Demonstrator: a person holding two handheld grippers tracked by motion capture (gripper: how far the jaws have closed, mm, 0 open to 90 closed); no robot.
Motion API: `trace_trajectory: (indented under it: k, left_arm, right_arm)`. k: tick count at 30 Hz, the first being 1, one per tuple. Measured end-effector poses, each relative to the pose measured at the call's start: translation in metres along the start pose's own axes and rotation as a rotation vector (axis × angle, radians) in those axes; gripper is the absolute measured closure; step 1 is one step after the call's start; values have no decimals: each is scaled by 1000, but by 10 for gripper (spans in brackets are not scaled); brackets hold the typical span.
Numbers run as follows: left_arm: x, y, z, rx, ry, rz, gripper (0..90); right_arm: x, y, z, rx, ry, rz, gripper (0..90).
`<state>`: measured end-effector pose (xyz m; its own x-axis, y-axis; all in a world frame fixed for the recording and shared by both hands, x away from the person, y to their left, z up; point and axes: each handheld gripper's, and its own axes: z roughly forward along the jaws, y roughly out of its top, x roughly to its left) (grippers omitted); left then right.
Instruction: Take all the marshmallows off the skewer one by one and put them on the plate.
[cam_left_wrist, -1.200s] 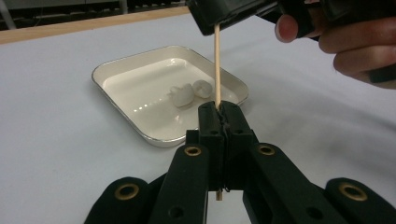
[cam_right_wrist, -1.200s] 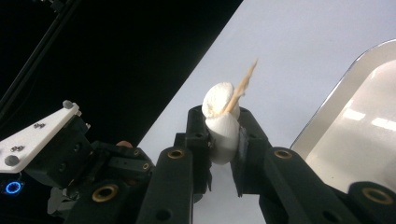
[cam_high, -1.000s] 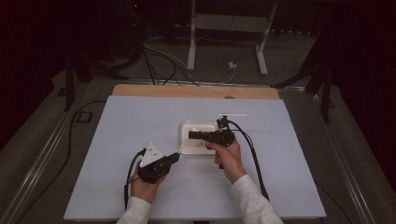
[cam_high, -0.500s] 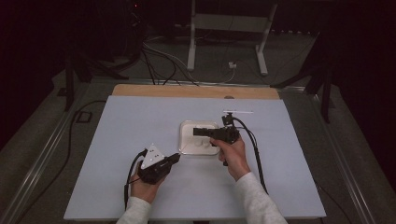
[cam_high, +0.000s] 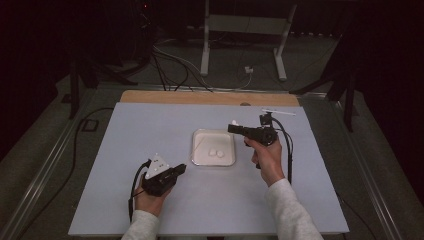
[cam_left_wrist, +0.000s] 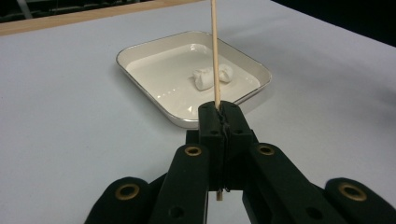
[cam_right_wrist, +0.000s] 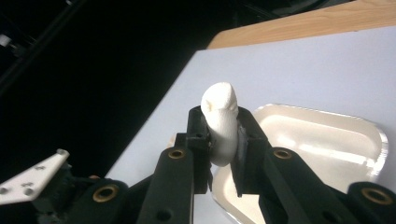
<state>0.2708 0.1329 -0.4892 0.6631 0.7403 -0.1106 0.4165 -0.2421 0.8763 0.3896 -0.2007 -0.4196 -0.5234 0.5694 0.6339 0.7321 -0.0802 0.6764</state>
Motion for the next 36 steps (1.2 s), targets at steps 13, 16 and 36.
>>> trace_trajectory:
  k: [13, 16, 36]
  left_arm:
    - [1, 1, 1, -22, -13, -32, 900]
    - [2, 1, 1, -27, -14, -39, 900]
    - [1, 1, 2, -33, -23, -61, 900]
  right_arm:
    - [-5, -11, 22, 82, -124, -67, 769]
    - [-7, -13, 26, 98, -147, -77, 765]
    - [-23, -32, 53, 204, -281, -135, 698]
